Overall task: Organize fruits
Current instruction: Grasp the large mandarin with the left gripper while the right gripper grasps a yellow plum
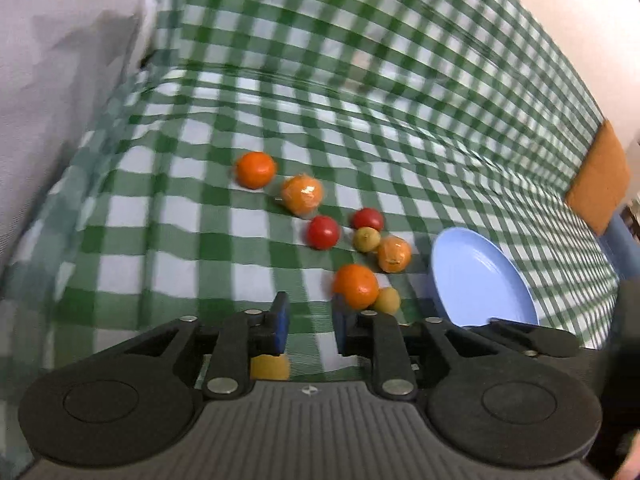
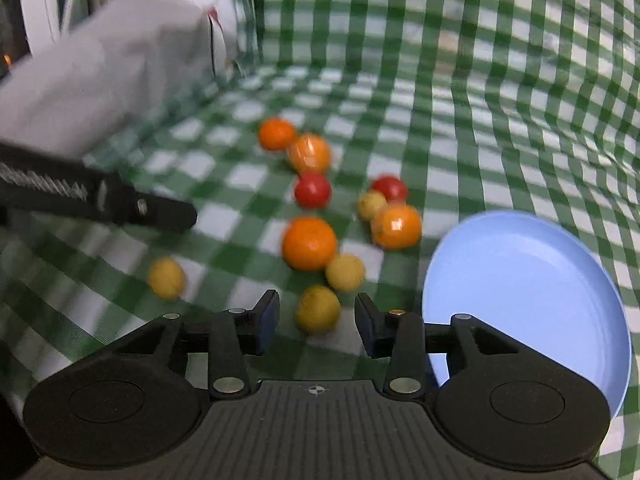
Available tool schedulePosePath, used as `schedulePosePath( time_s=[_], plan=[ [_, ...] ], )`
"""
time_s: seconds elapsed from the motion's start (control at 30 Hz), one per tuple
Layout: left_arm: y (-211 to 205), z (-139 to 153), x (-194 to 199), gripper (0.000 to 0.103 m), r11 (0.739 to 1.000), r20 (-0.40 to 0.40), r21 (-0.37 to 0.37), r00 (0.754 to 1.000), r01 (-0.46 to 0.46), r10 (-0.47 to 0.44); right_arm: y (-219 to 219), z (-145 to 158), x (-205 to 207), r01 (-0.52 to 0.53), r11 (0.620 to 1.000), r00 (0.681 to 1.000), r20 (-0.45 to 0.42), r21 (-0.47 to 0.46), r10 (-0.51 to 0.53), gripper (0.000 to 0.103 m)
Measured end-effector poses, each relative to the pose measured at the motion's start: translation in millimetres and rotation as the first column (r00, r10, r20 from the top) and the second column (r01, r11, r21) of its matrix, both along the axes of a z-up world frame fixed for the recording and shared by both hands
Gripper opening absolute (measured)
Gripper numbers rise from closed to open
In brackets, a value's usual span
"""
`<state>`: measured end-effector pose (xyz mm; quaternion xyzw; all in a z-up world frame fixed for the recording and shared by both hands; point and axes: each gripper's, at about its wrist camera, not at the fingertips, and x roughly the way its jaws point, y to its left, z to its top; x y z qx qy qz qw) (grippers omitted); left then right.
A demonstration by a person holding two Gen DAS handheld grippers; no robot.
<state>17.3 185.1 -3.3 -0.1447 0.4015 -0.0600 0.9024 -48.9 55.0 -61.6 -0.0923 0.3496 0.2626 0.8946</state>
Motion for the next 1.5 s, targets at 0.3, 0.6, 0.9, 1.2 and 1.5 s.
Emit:
schedulePosePath(
  time_s=[0.3,0.6,0.9,1.2,1.5],
  plan=[
    [-31.0,-19.3,32.8,0.041,0.997,0.008,0.02,0.997,0.077,-0.077,5.8,-6.6,3.6,-0.032,0.999,0.999,0.013,-0.028,0.033,0.027],
    [-37.1,-39.2,59.9,0.044,0.996,-0.068,-0.028,0.994,0.085,-0.087,5.0,-6.7,5.9,-0.032,0.999,0.999,-0.028,-0.038,0.031,0.027],
    [-32.4,-26.4,49.2,0.035,0.998,0.005,-0.006,0.998,0.058,-0.058,3.1,-3.7,3.4,-0.021,0.999,0.999,-0.026,-0.024,0.021,0.027],
    [-35.3,-32.1,49.1,0.037,0.993,-0.05,0.103,0.998,0.051,-0.046,-0.9,-6.0,4.1,-0.011,0.999,0.999,-0.031,-0.035,0.01,0.027],
    [-32.5,-26.4,36.4,0.036,0.994,-0.003,0.113,1.0,0.004,-0.003,-8.9,3.0,-4.2,-0.005,1.0,1.0,0.002,0.02,0.005,0.027]
  ],
)
